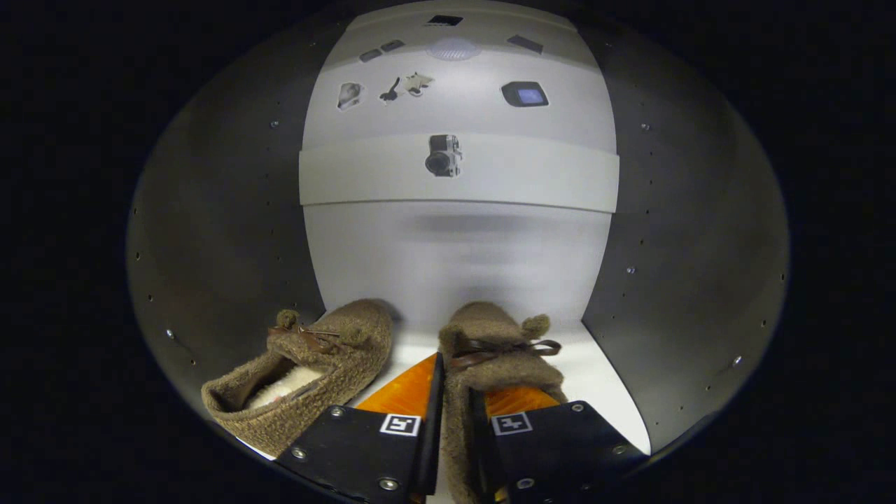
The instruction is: Open the shoe cabinet door, grab the shoes and put them into the shoe cabinet, then close the shoe cabinet door.
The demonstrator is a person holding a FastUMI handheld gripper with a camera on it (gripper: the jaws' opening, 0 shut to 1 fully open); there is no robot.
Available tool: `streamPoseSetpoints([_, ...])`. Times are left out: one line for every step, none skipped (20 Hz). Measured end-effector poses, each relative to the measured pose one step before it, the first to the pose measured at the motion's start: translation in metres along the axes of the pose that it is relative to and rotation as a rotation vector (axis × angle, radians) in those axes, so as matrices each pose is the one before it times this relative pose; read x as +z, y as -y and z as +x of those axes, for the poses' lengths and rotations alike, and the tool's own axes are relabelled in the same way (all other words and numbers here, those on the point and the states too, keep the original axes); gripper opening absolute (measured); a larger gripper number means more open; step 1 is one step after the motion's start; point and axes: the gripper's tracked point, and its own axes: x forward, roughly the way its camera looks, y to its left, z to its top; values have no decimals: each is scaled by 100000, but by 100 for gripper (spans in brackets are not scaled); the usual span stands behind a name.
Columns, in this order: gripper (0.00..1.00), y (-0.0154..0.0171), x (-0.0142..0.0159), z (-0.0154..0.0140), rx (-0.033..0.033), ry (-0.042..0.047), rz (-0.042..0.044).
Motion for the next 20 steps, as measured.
streamPoseSetpoints([25, -151, 137, -106, -468, 902, -886])
streamPoseSetpoints([28, -28, -29, -220, -1021, 346, -1761])
streamPoseSetpoints([31, 16, 148, -323, -1245, 750, -1485])
streamPoseSetpoints([37, -144, 65, -342, -50, 230, -457])
streamPoseSetpoints([41, -268, 4, -452, 796, -279, 196])
streamPoseSetpoints([46, -177, 43, -462, 211, 206, 669])
streamPoseSetpoints([49, 20, 58, -537, -164, 156, -208])
streamPoseSetpoints([53, 139, 165, -599, -813, 718, -728])
streamPoseSetpoints([54, 179, 76, -562, -909, 590, -535])
streamPoseSetpoints([56, -6, -22, -604, -93, 18, 191])
streamPoseSetpoints([57, 46, 126, -715, -381, 578, 643])
streamPoseSetpoints([58, 186, 365, -759, -730, 1283, -1])
streamPoseSetpoints([58, 369, 570, -850, -1442, 1730, -361])
streamPoseSetpoints([59, 60, 508, -778, -261, 1577, -33])
streamPoseSetpoints([59, -23, 282, -1002, 25, 506, 549])
streamPoseSetpoints([59, 42, 263, -1083, -104, 445, 400])
streamPoseSetpoints([59, 137, 339, -1212, -624, 1154, -115])
streamPoseSetpoints([59, 107, 366, -1246, -675, 1525, -295])
streamPoseSetpoints([59, 120, 8, -1382, -861, 271, -322])
streamPoseSetpoints([59, -171, -134, -1424, -14, -39, 574])
